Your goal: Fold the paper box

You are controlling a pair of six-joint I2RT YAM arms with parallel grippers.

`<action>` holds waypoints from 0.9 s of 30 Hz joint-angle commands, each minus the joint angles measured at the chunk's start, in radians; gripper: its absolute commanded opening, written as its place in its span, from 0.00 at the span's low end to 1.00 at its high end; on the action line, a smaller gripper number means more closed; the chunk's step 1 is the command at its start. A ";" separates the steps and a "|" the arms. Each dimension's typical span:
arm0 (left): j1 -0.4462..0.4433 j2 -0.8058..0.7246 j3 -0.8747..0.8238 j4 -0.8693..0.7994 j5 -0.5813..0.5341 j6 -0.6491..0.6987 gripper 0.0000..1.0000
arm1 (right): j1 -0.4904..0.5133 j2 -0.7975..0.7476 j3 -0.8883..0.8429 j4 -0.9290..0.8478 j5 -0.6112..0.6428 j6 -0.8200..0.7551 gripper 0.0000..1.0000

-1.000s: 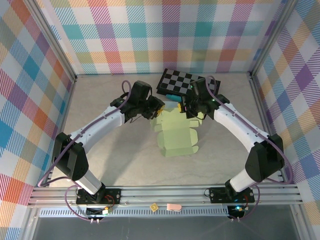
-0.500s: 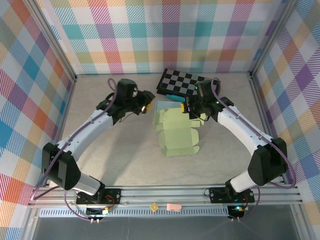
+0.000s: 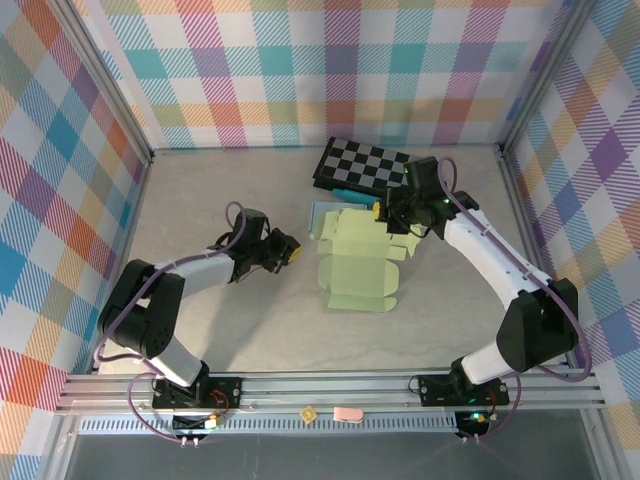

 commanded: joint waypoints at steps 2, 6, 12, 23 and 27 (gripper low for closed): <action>-0.046 0.045 -0.048 0.297 0.007 -0.081 0.13 | -0.012 -0.021 0.012 0.014 -0.029 0.043 0.00; -0.074 0.139 -0.087 0.524 -0.010 -0.181 0.14 | -0.019 -0.018 0.006 0.029 -0.034 0.047 0.00; -0.090 0.181 -0.083 0.622 -0.031 -0.229 0.17 | -0.024 -0.016 0.007 0.030 -0.038 0.045 0.00; -0.169 0.141 -0.105 0.626 -0.092 -0.224 0.26 | -0.038 -0.013 -0.024 0.084 -0.049 0.056 0.00; -0.184 0.092 -0.094 0.548 -0.114 -0.171 0.30 | -0.041 -0.007 -0.024 0.100 -0.056 0.052 0.00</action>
